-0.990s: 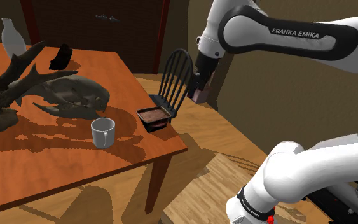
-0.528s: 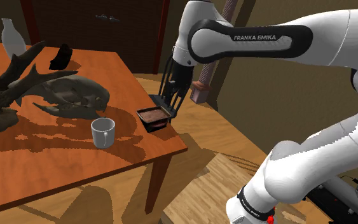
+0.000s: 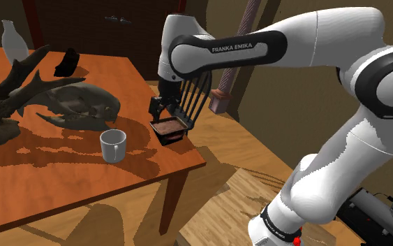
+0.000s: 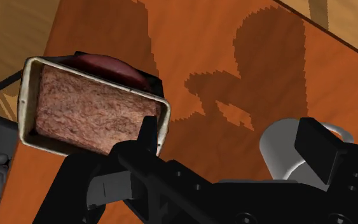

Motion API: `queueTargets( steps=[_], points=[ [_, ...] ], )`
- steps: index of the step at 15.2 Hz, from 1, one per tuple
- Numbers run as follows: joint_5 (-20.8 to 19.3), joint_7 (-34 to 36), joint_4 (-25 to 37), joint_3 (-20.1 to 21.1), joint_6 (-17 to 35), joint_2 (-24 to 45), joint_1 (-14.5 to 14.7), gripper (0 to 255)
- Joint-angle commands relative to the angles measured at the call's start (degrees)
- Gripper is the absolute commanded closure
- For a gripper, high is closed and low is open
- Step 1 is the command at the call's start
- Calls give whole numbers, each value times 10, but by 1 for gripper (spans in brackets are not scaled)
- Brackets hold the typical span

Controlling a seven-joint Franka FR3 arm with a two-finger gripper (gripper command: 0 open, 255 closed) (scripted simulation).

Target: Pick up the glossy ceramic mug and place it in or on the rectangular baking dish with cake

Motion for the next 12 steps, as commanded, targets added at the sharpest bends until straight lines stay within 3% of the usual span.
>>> queueTargets(
  steps=[1, 12],
  points=[
    [-4, 16, 36, 8, 7, 47, 6, 0],
    [-32, 75, 252, 26, 8, 285, 54, 0]
  ],
)
